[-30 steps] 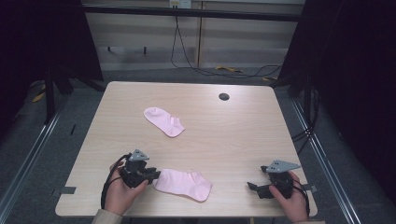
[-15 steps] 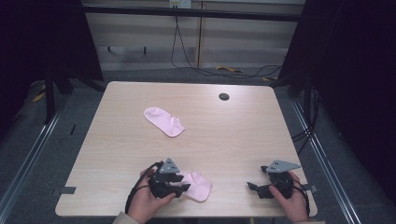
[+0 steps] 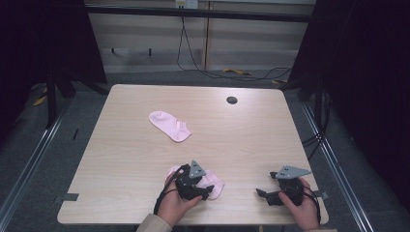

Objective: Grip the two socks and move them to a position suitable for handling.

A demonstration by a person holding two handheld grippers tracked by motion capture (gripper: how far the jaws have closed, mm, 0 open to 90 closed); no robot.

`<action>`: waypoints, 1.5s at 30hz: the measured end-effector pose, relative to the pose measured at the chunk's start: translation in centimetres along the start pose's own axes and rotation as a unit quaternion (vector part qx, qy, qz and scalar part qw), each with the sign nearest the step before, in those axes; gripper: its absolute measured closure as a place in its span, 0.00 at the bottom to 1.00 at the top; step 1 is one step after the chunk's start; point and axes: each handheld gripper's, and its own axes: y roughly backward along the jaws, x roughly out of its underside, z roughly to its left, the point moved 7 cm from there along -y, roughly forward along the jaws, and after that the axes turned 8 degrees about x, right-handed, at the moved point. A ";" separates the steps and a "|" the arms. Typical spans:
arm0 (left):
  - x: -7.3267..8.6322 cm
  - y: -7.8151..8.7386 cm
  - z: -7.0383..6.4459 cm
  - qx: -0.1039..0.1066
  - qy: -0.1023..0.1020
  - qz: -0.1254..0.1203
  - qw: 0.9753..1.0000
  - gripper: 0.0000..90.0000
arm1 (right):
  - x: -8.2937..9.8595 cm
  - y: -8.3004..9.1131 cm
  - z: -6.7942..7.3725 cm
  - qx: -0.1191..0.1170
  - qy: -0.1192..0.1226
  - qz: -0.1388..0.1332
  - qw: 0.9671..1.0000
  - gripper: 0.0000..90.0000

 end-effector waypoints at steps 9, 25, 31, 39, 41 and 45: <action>-2.7 3.4 4.0 -0.022 0.019 -0.034 0.999 0.37 | 0.0 0.0 0.0 0.000 0.000 0.000 1.000 0.14; -4.9 3.9 15.2 -0.097 0.077 -0.048 0.991 0.29 | 0.0 0.0 0.0 0.000 0.000 0.000 1.000 0.14; -4.7 2.6 18.6 -0.130 0.099 -0.041 0.986 0.29 | 0.0 0.0 0.0 0.000 0.000 0.000 1.000 0.14; -4.6 1.9 22.2 -0.173 0.106 -0.038 0.979 0.28 | 0.0 0.0 0.0 -0.001 0.002 0.000 1.000 0.14; -4.4 1.7 22.8 -0.171 0.118 -0.035 0.978 0.26 | 0.0 0.0 0.0 -0.001 0.002 0.000 1.000 0.14; -3.9 1.1 23.4 -0.178 0.134 -0.026 0.975 0.23 | 0.0 0.0 0.1 -0.002 0.002 0.000 1.000 0.14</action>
